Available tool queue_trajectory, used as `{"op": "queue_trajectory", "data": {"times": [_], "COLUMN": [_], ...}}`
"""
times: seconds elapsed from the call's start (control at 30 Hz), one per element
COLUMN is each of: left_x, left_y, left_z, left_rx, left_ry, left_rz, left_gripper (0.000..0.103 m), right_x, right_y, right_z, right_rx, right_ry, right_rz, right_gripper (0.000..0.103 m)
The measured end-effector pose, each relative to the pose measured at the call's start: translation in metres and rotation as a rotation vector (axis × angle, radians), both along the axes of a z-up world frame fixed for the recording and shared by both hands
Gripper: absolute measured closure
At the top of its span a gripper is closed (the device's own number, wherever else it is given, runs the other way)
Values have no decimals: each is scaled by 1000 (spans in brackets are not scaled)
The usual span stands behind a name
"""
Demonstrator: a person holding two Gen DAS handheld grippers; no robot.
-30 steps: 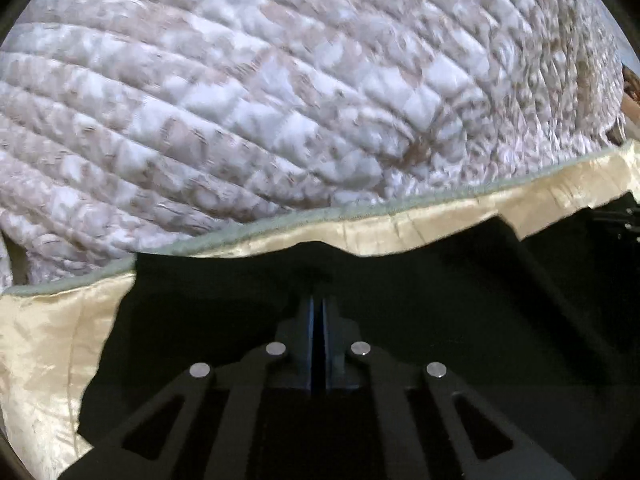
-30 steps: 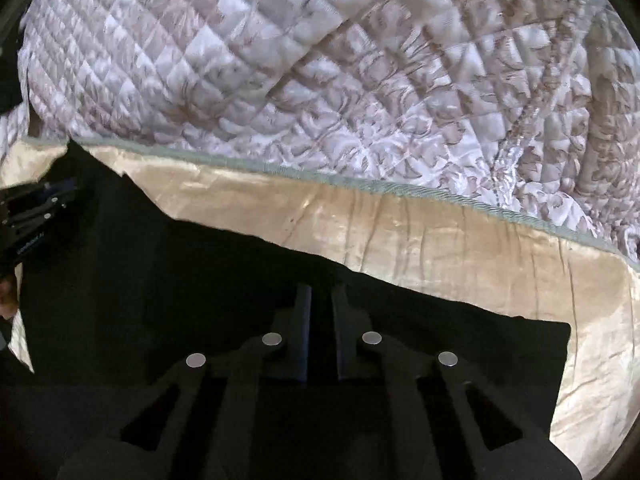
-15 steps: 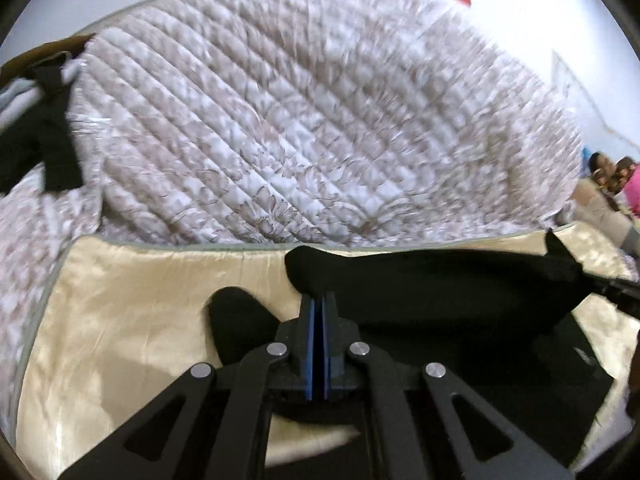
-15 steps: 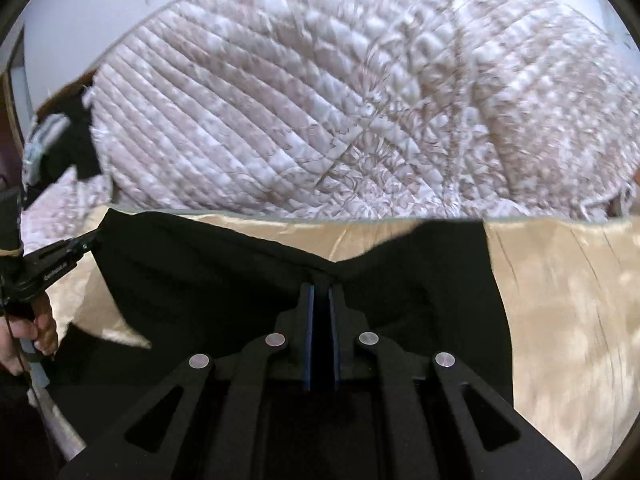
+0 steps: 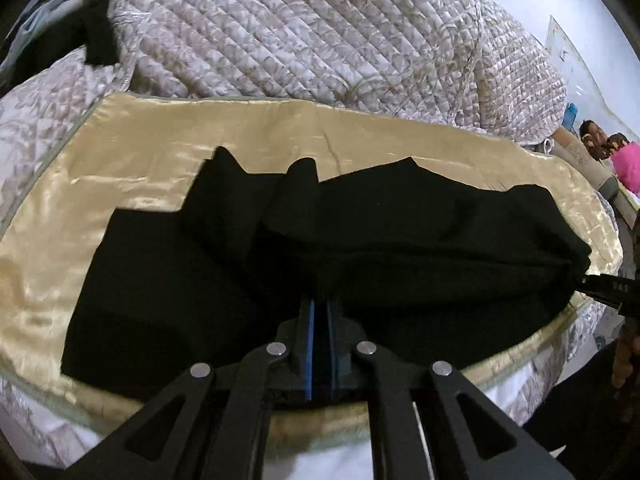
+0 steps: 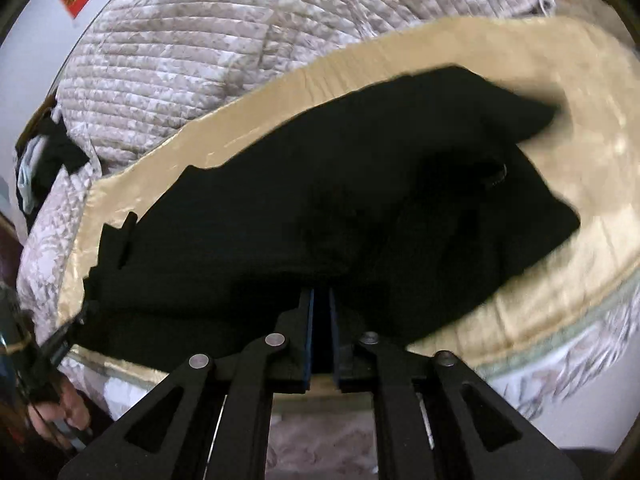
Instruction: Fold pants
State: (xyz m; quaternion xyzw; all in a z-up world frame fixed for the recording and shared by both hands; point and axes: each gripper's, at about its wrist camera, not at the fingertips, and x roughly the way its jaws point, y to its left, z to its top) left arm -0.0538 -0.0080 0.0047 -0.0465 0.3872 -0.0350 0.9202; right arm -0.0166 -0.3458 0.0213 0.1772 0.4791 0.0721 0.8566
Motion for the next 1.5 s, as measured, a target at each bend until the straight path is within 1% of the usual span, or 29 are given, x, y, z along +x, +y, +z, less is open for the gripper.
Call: {"op": "queue_trajectory", "data": {"times": [0.03,0.07,0.1,0.13,0.17,0.2,0.23,0.27,0.33,0.4,0.5,0.6,0.63,0.67,0.7,0.73,0.77,0.83,0.93,0.97,1.0,1.07,1.17,1.23,1.3,1.37,1.4,1.43,1.5], "left_x": [-3,-6,-7,-10,-8,-5,-2,4,20,40,69,94,99,104,105,106,106,103,88,81,73,50,6,-19,-35,-39,-39,-39,-38], "left_y": [3,7,11,14,16,18,18,18,19,18,11,-1,-6,-11,-14,-16,-16,-11,3,11,20,39,66,78,84,91,99,107,120], "left_z": [2,5,9,10,15,20,23,25,25,19,5,-11,-15,-19,-21,-22,-21,-18,-6,-1,5,20,40,40,27,8,0,-9,-16], "left_rx": [4,1,-15,-25,-32,-38,-44,-48,-67,-67,-81,-29,-11,10,41,62,55,34,5,-5,-16,-48,-84,-92,-101,-127,-161,-214,-286], "left_ry": [-3,-7,-11,-18,-29,-46,-58,-64,-59,-30,36,89,100,102,98,90,87,77,13,-18,-49,-102,-170,-180,-149,-87,-54,-20,9], "left_rz": [12,29,43,53,64,64,62,59,41,39,5,-12,-21,-32,-25,-18,-22,-12,22,43,69,138,264,330,356,382,407,425,451], "left_gripper": [92,91,90,83,70,65,57,52,49,49,49,50,59,73,78,87,94,99,99,99,99,99,99,99,99,94,94,94,93], "right_x": [-3,-6,-8,-11,-14,-15,-15,-15,-15,-13,-8,-6,-5,-3,-2,-1,0,3,3,4,4,5,3,1,0,1,2,2,2], "right_y": [-2,-5,-7,-9,-11,-16,-18,-22,-30,-37,-46,-57,-62,-68,-73,-78,-81,-83,-83,-84,-85,-90,-95,-94,-94,-94,-94,-95,-96], "right_z": [0,2,3,4,3,3,3,3,3,-1,-8,-10,-11,-13,-15,-17,-19,-21,-19,-17,-17,-17,-16,-17,-20,-23,-25,-27,-30], "right_rx": [17,36,54,64,74,99,120,143,175,185,228,248,256,270,279,298,316,323,310,296,281,269,284,280,274,275,279,282,289], "right_ry": [-2,-6,-12,-17,-24,-32,-35,-41,-57,-50,-36,-47,-52,-55,-54,-55,-56,-56,-72,-76,-78,-87,-101,-103,-99,-92,-85,-77,-71], "right_rz": [-4,-10,-19,-32,-44,-63,-75,-89,-122,-154,-196,-247,-270,-298,-316,-333,-343,-354,-355,-362,-368,-388,-399,-392,-391,-393,-394,-393,-396], "right_gripper": [88,77,64,57,51,50,50,50,50,50,50,50,50,50,50,50,50,50,51,60,78,94,96,96,96,96,96,96,96]}}
